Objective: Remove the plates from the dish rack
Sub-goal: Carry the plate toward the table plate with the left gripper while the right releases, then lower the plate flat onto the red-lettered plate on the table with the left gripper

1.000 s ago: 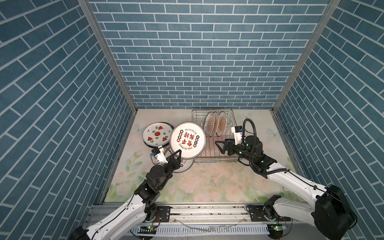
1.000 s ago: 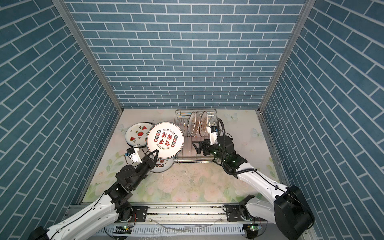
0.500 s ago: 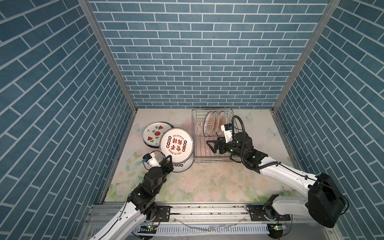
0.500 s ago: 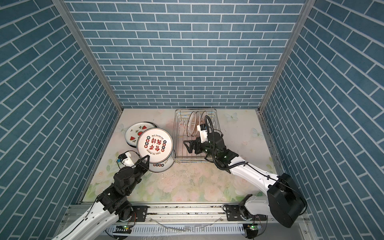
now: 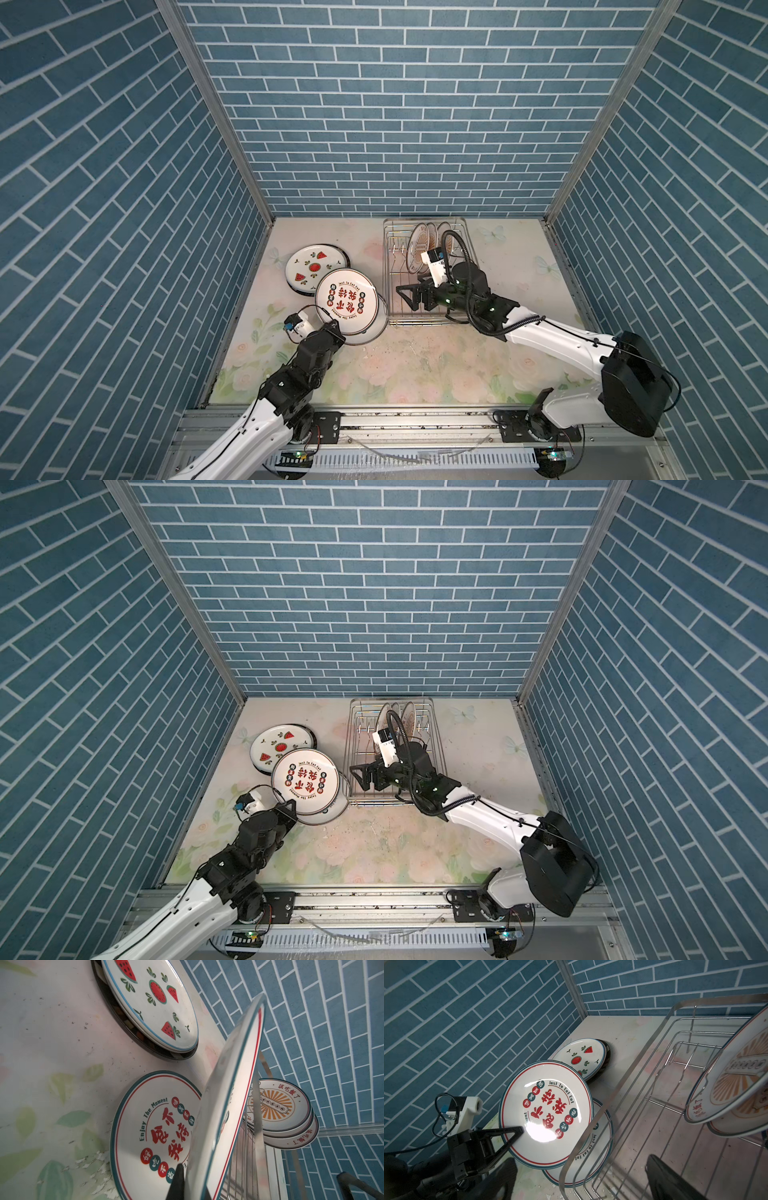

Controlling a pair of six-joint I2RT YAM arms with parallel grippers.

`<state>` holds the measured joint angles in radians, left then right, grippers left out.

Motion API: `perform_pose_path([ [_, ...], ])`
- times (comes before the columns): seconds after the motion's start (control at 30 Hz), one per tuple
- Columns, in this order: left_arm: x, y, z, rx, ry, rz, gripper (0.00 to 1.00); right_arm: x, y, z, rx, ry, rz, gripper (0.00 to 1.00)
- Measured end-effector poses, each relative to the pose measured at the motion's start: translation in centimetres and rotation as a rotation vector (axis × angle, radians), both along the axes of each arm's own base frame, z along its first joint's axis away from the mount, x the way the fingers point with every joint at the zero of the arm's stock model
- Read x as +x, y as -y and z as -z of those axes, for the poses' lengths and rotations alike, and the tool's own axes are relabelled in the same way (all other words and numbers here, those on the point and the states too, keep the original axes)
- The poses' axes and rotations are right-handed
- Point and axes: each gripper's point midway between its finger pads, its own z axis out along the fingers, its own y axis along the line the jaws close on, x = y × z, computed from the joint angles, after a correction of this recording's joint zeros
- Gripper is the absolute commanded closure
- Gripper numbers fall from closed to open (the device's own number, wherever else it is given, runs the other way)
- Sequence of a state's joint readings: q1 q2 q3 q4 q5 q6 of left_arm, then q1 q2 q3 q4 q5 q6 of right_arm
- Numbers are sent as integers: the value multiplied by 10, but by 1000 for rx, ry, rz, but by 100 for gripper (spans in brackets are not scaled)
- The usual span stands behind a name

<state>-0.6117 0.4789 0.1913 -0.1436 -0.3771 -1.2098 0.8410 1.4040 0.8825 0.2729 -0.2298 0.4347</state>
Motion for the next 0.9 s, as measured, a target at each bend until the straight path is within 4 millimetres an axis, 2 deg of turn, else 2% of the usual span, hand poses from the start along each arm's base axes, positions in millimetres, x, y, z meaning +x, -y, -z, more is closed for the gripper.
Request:
perform_pose_path([
  [0.3,-3,3,18,-61,-94,-37,100,-20,-23,18,-105,85,-98,2],
  [0.43,-4,5,20,-97,-120,-48,100,-32,-30,20,-135,135,-141,9],
  [0.9,-8,11,33,-159,-203,-68,100,-31,-36,23,-148,140,-159,13],
])
